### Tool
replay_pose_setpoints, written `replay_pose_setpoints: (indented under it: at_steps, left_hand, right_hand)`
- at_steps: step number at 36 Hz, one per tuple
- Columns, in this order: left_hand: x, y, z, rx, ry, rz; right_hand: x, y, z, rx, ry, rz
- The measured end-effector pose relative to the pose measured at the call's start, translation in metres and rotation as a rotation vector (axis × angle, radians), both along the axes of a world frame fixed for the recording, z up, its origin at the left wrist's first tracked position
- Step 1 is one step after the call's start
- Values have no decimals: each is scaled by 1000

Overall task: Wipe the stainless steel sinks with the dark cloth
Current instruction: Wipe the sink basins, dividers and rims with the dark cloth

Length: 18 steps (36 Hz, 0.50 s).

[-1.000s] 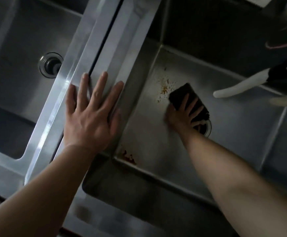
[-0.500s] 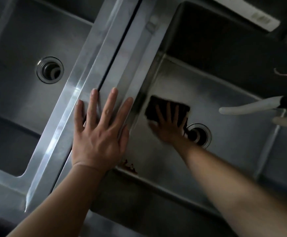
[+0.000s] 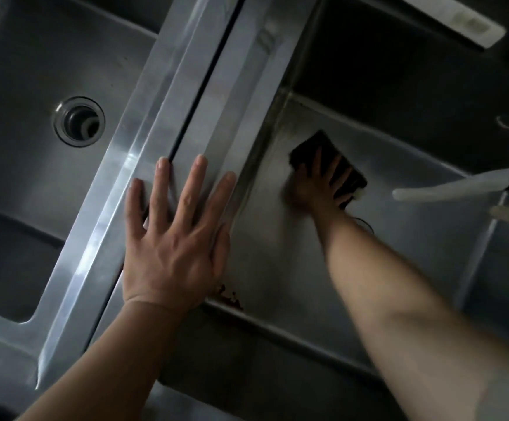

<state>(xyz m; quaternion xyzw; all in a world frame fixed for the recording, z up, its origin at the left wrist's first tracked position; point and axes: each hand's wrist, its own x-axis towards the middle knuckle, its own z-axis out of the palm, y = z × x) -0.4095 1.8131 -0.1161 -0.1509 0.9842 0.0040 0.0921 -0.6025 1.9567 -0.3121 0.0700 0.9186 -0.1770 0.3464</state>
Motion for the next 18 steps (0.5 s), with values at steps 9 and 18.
replay_pose_setpoints:
  at_steps: [9,18]
  left_hand:
    - [0,0,0,-9,-19,-13]
    - [-1,1,0,6,-41,-1]
  right_hand:
    - [-70,-44,3,64,63,130]
    - [-80,-49,7,21,-26,378]
